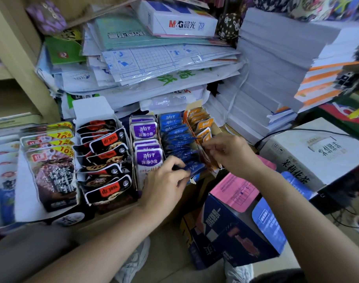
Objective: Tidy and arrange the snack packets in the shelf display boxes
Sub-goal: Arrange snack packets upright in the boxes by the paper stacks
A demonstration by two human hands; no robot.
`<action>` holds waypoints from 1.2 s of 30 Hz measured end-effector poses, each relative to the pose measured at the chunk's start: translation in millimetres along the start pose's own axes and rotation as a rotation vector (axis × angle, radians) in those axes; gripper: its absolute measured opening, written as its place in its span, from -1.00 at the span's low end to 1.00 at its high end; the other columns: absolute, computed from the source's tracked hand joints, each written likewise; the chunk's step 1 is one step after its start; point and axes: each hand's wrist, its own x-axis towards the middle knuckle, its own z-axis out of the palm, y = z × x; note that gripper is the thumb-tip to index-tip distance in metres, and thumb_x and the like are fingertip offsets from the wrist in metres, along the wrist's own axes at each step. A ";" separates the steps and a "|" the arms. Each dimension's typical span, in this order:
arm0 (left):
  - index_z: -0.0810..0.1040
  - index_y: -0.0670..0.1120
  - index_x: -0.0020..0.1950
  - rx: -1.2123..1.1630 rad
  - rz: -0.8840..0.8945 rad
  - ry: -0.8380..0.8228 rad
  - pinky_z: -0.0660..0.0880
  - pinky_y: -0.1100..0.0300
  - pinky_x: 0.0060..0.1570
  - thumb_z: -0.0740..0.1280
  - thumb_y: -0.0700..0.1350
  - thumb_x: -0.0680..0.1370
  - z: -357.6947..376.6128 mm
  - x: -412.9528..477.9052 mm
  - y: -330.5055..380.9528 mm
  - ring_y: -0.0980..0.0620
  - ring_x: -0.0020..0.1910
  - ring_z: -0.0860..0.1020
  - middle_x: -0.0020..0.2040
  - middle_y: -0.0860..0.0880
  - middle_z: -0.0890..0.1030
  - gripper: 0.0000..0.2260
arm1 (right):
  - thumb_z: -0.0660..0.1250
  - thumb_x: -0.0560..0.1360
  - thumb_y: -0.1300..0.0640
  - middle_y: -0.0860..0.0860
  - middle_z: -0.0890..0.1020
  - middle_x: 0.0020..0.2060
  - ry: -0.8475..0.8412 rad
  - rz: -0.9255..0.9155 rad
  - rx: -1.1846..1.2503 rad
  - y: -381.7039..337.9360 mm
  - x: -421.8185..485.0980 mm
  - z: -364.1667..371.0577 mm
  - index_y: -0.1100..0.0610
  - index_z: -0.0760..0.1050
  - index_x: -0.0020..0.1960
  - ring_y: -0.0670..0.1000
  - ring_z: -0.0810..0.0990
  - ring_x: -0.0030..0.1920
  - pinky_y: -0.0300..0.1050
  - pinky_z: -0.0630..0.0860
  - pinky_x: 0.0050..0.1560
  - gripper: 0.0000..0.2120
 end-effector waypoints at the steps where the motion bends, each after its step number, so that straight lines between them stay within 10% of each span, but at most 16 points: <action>1: 0.75 -0.09 -0.07 -0.001 0.000 -0.012 0.58 0.05 -0.38 0.56 -0.17 0.46 0.9 -1.8 -0.5 0.00 -0.30 0.61 -0.01 0.02 0.62 -0.92 | 0.42 0.46 0.40 -0.11 0.60 -0.13 0.003 -0.016 -0.011 -1.1 2.2 1.4 0.09 0.70 0.08 -0.05 0.60 -0.11 -0.15 0.54 -0.09 -0.69; 16: 0.75 -0.03 -0.05 0.049 -0.127 -0.088 0.59 0.14 -0.35 0.61 -0.10 0.40 -14.9 6.9 4.5 0.11 -0.32 0.58 -0.08 0.11 0.64 -0.85 | 0.58 0.35 -0.06 -0.10 0.69 -0.10 -0.096 -0.253 -0.284 9.4 33.1 23.6 -0.03 0.72 -0.02 0.06 0.53 0.03 0.02 0.39 0.10 -0.77; 27: 0.75 -0.03 -0.07 0.058 -0.177 -0.082 0.62 0.10 -0.32 0.60 -0.07 0.41 -16.8 6.0 2.7 0.06 -0.24 0.64 -0.04 0.10 0.64 -0.86 | 0.44 0.53 0.16 -0.03 0.67 -0.17 0.116 -0.302 -0.211 9.3 29.2 32.5 0.14 0.68 -0.06 0.09 0.52 -0.09 0.04 0.50 -0.10 -0.93; 36: 0.73 -0.04 -0.06 0.032 -0.173 -0.051 0.62 0.08 -0.32 0.60 -0.10 0.41 -18.9 9.2 3.5 0.07 -0.23 0.63 -0.06 0.09 0.65 -0.85 | 0.39 0.57 0.18 0.03 0.68 -0.20 -0.036 -0.260 -0.217 1.3 43.6 26.5 0.15 0.68 -0.05 0.04 0.58 -0.15 0.03 0.54 -0.13 -0.91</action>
